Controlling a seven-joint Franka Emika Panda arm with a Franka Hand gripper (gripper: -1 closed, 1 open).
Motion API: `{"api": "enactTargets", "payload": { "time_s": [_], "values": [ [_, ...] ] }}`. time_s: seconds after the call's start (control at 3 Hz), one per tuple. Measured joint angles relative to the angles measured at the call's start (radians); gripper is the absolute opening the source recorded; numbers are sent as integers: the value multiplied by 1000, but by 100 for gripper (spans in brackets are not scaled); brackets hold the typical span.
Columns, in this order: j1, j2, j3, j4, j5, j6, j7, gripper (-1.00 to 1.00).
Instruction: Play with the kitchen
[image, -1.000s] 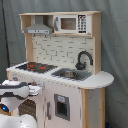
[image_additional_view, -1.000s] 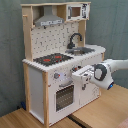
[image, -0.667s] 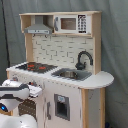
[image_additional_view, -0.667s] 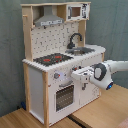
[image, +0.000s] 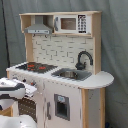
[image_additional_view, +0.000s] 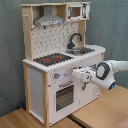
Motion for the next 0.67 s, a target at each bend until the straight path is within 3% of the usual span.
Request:
{"api": "enactTargets", "payload": {
  "time_s": [0.33,0.67],
  "values": [
    [80,0,-54,-29,4,0,-2,100],
    [133,0,-73,-46,89,-5,-2,100]
  ]
}}
